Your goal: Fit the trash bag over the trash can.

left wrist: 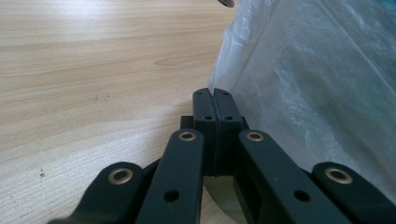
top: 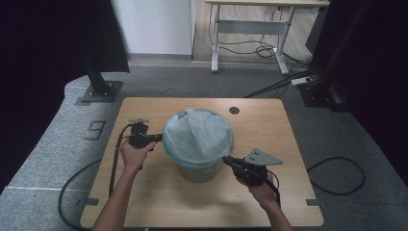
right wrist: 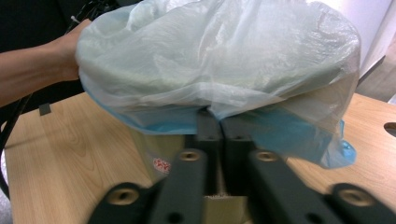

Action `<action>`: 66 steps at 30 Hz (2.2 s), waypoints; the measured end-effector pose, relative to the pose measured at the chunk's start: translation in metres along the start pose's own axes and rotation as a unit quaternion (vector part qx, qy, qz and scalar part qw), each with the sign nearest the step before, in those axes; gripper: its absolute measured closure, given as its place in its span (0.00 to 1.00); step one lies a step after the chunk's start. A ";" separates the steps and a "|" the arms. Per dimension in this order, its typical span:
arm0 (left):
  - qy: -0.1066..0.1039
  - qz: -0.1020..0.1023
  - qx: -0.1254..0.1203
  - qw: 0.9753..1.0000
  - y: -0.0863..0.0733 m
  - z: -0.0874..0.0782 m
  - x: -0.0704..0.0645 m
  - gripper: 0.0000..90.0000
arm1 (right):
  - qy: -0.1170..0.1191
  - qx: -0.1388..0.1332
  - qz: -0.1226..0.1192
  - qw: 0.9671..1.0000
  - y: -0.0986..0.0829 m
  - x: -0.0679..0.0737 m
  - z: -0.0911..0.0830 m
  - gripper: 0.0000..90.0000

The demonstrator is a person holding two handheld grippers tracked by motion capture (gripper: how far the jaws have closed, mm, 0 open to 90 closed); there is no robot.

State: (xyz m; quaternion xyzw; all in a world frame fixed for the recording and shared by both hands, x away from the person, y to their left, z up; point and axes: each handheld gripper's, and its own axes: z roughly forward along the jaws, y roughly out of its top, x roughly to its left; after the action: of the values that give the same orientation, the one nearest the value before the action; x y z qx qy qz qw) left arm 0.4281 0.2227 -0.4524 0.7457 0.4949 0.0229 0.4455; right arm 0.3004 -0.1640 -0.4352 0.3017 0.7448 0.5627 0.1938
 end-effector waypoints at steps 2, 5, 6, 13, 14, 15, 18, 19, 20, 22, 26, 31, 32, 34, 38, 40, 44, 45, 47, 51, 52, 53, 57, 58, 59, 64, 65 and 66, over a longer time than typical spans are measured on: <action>0.001 0.000 0.001 1.000 -0.001 0.000 0.000 1.00 | 0.002 0.000 -0.006 1.000 -0.003 0.001 0.000 0.99; 0.001 0.000 0.002 1.000 -0.002 0.000 0.001 1.00 | 0.015 0.010 -0.009 1.000 -0.012 0.001 0.003 0.99; 0.002 0.000 0.004 1.000 -0.003 0.001 0.001 1.00 | 0.018 0.015 -0.010 1.000 -0.015 0.001 0.005 0.99; -0.004 -0.003 0.012 1.000 -0.010 0.008 0.003 1.00 | 0.043 0.077 -0.001 0.996 -0.050 -0.003 0.023 0.99; -0.005 -0.004 0.012 1.000 -0.011 0.010 0.003 1.00 | 0.047 0.082 0.001 0.996 -0.054 -0.003 0.025 0.99; -0.005 -0.003 0.015 1.000 -0.012 0.010 0.003 1.00 | 0.049 0.086 0.002 0.995 -0.056 -0.003 0.026 0.99; 0.001 0.001 0.024 1.000 -0.015 0.014 0.002 1.00 | 0.054 0.097 0.005 0.994 -0.062 -0.003 0.030 0.99; 0.001 0.002 0.027 1.000 -0.016 0.015 0.002 1.00 | 0.054 0.100 0.006 0.994 -0.064 -0.003 0.032 0.99; 0.002 0.001 0.029 1.000 -0.017 0.016 0.002 1.00 | 0.053 0.103 0.006 0.993 -0.066 -0.003 0.033 0.99; 0.001 0.000 0.035 0.999 -0.019 0.018 0.004 1.00 | 0.052 0.110 0.007 0.992 -0.069 -0.003 0.035 0.99; 0.001 -0.006 0.041 0.999 -0.023 0.024 0.005 1.00 | 0.037 0.131 0.000 0.991 -0.075 -0.005 0.039 0.99; 0.005 -0.005 0.056 0.998 -0.029 0.032 0.006 1.00 | 0.017 0.153 -0.008 0.988 -0.086 -0.009 0.040 0.99; 0.005 -0.007 0.058 0.998 -0.030 0.034 0.007 1.00 | 0.014 0.158 -0.009 0.987 -0.089 -0.009 0.041 0.99; 0.006 -0.009 0.059 0.998 -0.032 0.035 0.008 1.00 | 0.009 0.167 -0.009 0.986 -0.094 -0.011 0.041 0.99; 0.010 -0.008 0.064 0.998 -0.035 0.036 0.009 0.98 | 0.006 0.171 0.001 0.985 -0.098 -0.016 0.040 0.99; 0.021 0.004 0.059 0.998 -0.036 0.034 0.009 0.91 | 0.007 0.167 0.004 0.986 -0.099 -0.017 0.038 0.99; 0.021 0.019 0.040 0.999 -0.038 0.013 0.013 0.70 | 0.015 0.133 0.004 0.991 -0.096 -0.017 0.031 0.81; 0.017 0.019 0.039 0.999 -0.038 0.009 0.015 0.63 | 0.015 0.127 0.003 0.992 -0.095 -0.017 0.028 0.72; 0.017 0.020 0.042 0.999 -0.039 -0.005 0.019 0.53 | 0.007 0.115 0.009 0.993 -0.094 -0.017 0.023 0.60; 0.002 0.023 0.017 1.000 -0.042 -0.025 0.020 0.46 | -0.003 0.096 0.026 0.995 -0.094 -0.021 0.016 0.54; -0.002 0.027 0.005 1.000 -0.043 -0.032 0.019 0.45 | -0.005 0.089 0.030 0.996 -0.094 -0.023 0.014 0.54; -0.002 0.031 -0.001 1.000 -0.043 -0.035 0.019 0.43 | -0.010 0.081 0.037 0.996 -0.094 -0.024 0.010 0.54; 0.009 0.048 -0.030 0.998 -0.044 -0.045 0.017 0.40 | -0.033 0.055 0.043 0.997 -0.093 -0.029 -0.001 0.54; 0.008 0.050 -0.035 0.998 -0.044 -0.047 0.016 0.40 | -0.039 0.050 0.047 0.997 -0.093 -0.031 -0.004 0.55; 0.009 0.052 -0.037 0.998 -0.044 -0.049 0.016 0.40 | -0.046 0.044 0.049 0.997 -0.094 -0.033 -0.009 0.55; 0.007 0.062 -0.038 0.997 -0.043 -0.054 0.010 0.41 | -0.060 0.036 0.053 0.996 -0.097 -0.039 -0.022 0.55; 0.005 0.065 -0.036 0.997 -0.043 -0.054 0.008 0.42 | -0.062 0.036 0.055 0.996 -0.098 -0.040 -0.025 0.55; 0.004 0.067 -0.035 0.997 -0.043 -0.055 0.007 0.42 | -0.063 0.036 0.055 0.996 -0.099 -0.041 -0.027 0.55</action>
State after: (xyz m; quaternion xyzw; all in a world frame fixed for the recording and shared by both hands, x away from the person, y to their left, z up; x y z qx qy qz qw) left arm 0.3742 0.2682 -0.4514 0.7613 0.4442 0.0730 0.4667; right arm 0.2912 -0.2293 -0.5243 0.3833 0.7333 0.5254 0.1982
